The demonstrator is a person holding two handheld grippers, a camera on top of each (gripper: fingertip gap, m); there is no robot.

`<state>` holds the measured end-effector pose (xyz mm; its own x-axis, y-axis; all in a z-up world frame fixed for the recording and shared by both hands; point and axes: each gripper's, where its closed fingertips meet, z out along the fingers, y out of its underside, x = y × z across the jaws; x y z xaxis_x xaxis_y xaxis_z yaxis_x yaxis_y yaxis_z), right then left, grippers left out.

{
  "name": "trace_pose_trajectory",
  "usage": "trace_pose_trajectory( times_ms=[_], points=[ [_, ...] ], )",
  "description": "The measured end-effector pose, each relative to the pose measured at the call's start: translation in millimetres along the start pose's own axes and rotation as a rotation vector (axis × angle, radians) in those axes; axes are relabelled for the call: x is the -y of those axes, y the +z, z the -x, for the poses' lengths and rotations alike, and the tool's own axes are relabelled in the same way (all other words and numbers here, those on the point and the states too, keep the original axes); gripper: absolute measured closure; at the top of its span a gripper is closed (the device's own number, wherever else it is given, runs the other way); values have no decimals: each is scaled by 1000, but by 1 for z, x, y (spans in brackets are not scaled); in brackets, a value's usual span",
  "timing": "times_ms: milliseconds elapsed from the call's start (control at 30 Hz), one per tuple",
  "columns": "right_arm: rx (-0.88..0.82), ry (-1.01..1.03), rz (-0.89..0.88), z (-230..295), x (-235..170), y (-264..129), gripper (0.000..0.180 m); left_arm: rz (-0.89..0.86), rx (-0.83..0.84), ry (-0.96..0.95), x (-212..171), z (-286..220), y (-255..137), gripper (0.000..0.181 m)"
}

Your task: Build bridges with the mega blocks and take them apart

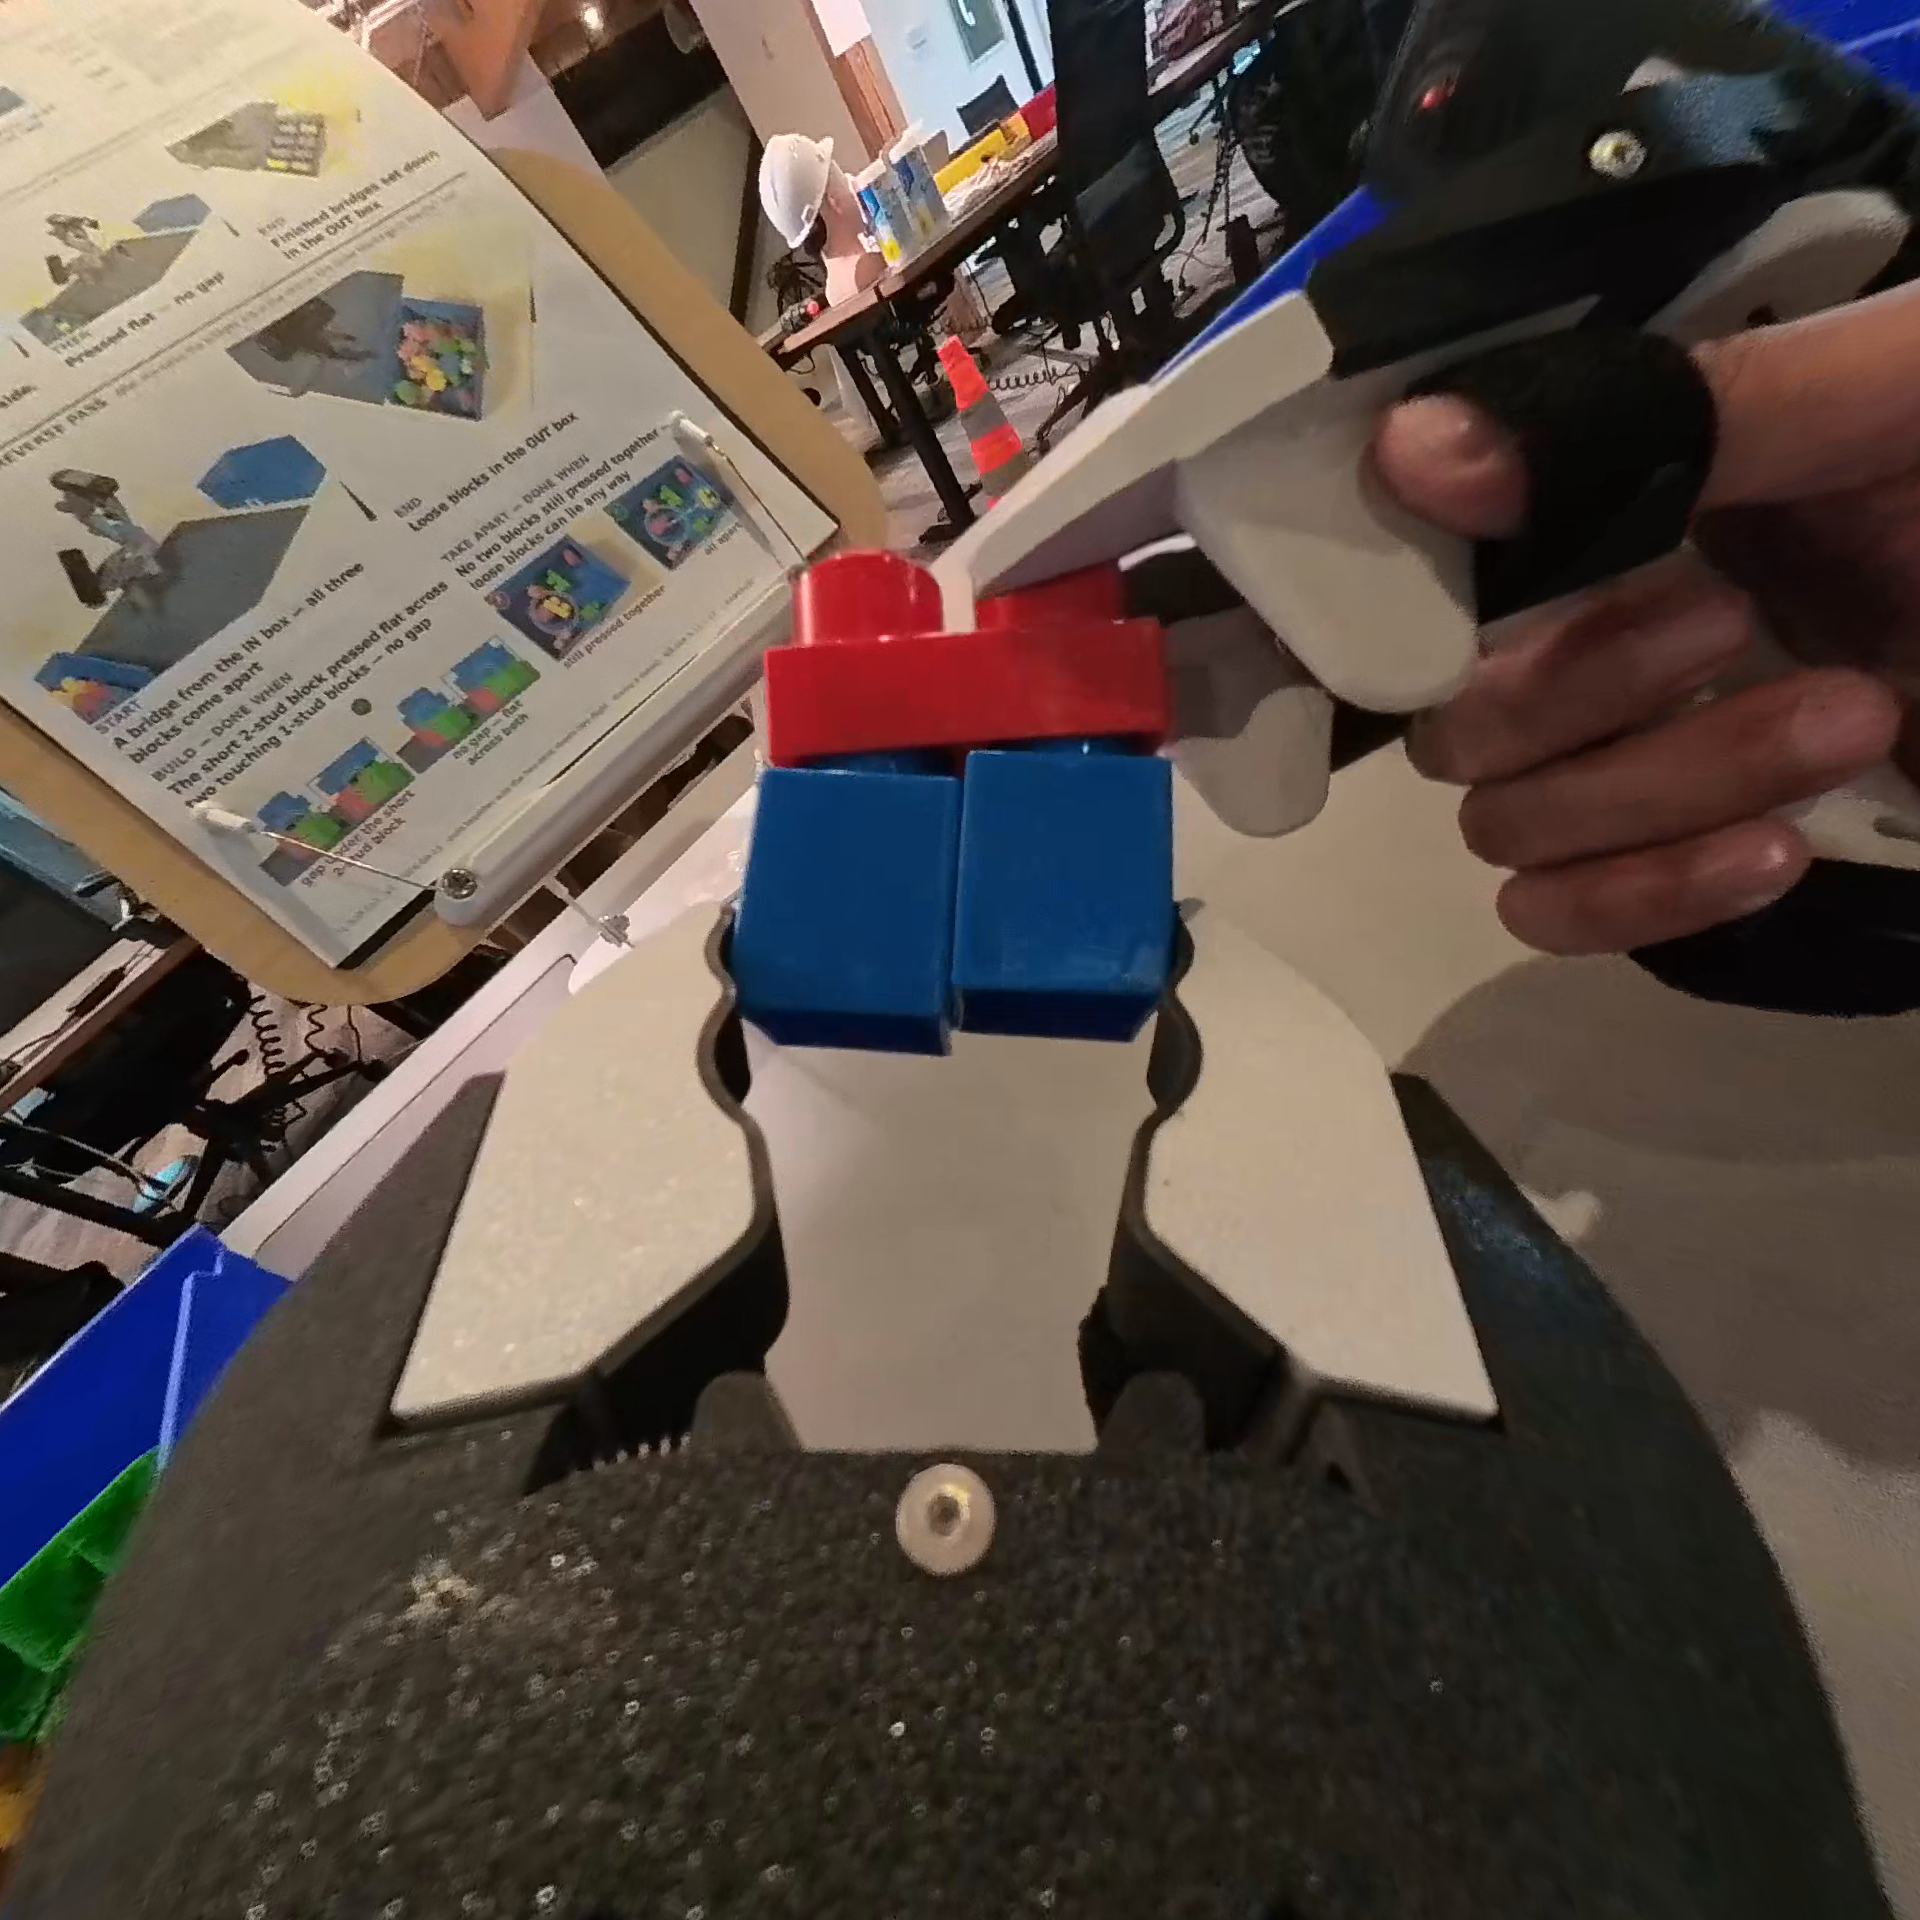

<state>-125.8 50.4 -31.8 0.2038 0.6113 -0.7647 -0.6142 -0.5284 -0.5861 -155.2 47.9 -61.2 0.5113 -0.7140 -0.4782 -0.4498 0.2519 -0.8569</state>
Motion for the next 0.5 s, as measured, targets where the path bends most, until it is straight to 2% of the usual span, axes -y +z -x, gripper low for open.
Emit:
trace_pose_trajectory(
  times_ms=[500],
  points=[
    [103,179,-31,-10,-12,-1,150,-16,-30,-18,-4,-3,0,106]
  ],
)
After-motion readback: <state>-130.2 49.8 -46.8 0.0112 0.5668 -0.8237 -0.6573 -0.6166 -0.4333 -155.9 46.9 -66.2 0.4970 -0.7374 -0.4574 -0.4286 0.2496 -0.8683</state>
